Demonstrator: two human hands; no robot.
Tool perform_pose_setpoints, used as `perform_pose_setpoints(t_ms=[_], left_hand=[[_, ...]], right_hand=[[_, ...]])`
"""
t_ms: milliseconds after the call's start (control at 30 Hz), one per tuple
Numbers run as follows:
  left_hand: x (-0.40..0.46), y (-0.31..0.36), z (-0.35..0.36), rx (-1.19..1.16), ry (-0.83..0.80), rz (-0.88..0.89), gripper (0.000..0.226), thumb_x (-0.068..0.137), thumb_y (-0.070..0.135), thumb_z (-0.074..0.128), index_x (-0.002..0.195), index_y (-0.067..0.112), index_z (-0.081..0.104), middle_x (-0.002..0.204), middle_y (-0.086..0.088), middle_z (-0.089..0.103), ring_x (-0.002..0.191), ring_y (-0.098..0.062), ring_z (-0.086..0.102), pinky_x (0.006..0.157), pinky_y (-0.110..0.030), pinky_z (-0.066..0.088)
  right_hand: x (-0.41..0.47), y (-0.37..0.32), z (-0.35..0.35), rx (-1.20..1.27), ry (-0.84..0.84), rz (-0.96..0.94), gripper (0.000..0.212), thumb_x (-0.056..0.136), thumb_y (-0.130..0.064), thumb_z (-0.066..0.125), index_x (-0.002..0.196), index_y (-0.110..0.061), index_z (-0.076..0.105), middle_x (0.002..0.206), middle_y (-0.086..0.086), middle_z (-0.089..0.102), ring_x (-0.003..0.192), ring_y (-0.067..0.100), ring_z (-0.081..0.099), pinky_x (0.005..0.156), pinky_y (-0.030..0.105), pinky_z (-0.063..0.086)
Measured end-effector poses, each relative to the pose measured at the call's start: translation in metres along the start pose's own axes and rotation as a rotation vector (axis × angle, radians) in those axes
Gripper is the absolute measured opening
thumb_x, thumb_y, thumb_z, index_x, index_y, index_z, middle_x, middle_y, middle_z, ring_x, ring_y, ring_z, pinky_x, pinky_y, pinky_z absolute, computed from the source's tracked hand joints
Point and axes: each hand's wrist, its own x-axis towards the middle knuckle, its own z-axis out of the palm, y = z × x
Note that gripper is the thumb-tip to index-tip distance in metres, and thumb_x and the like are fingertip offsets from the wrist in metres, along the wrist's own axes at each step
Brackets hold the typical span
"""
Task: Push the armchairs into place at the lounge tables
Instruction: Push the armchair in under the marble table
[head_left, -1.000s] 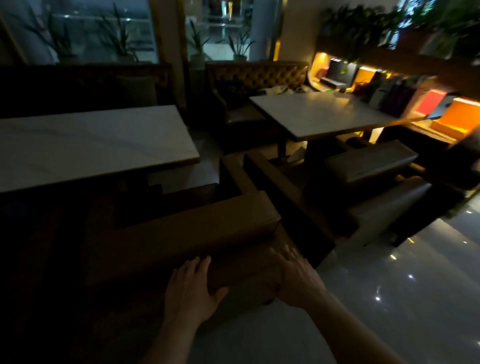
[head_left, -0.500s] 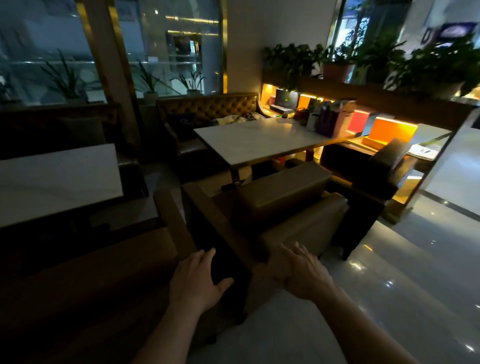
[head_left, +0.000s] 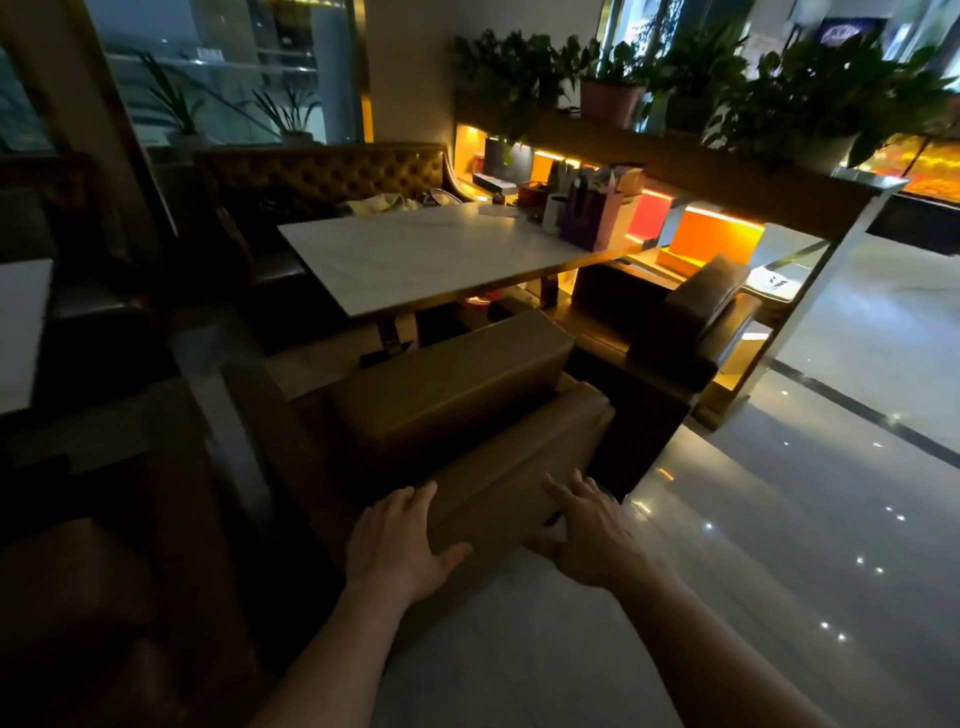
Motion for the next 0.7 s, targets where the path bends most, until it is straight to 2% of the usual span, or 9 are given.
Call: perform_pose_setpoints(t_ms=[100, 233, 400, 700], left_hand=[[0.061, 0.030, 0.019, -0.035, -0.011, -0.018, 0.098, 0.077, 0.077, 0.055, 0.154, 0.034, 0.013, 0.160, 0.002, 0.021, 0.145, -0.022, 0.022, 0.116, -0.044, 0.026], [0.113, 0.064, 0.038, -0.063, -0.060, -0.055, 0.100, 0.077, 0.076, 0.056, 0.155, 0.033, 0.011, 0.162, 0.001, 0.019, 0.146, -0.022, 0.020, 0.118, -0.043, 0.022], [0.169, 0.085, 0.053, -0.077, -0.071, -0.101, 0.102, 0.075, 0.076, 0.058, 0.155, 0.035, 0.009, 0.162, 0.003, 0.017, 0.146, -0.021, 0.019, 0.118, -0.044, 0.022], [0.257, 0.090, 0.103, -0.041, -0.085, -0.365, 0.108, 0.069, 0.078, 0.063, 0.153, 0.038, 0.008, 0.160, 0.003, 0.021, 0.144, -0.022, 0.025, 0.116, -0.046, 0.026]], right_hand=[[0.054, 0.038, -0.007, -0.055, -0.040, -0.009, 0.099, 0.080, -0.077, 0.052, 0.156, -0.032, 0.008, 0.164, 0.013, 0.010, 0.149, 0.033, 0.016, 0.119, 0.049, 0.024], [0.115, 0.079, -0.021, -0.060, -0.087, -0.038, 0.098, 0.082, -0.072, 0.056, 0.157, -0.031, 0.007, 0.165, 0.014, 0.005, 0.151, 0.033, 0.008, 0.121, 0.049, 0.018], [0.184, 0.121, -0.025, -0.089, -0.108, -0.090, 0.100, 0.080, -0.072, 0.059, 0.156, -0.031, 0.008, 0.164, 0.014, 0.012, 0.150, 0.033, 0.014, 0.119, 0.050, 0.025], [0.333, 0.176, 0.004, -0.138, -0.238, -0.280, 0.101, 0.080, -0.070, 0.060, 0.156, -0.031, 0.007, 0.165, 0.011, 0.008, 0.151, 0.032, 0.007, 0.121, 0.051, 0.019]])
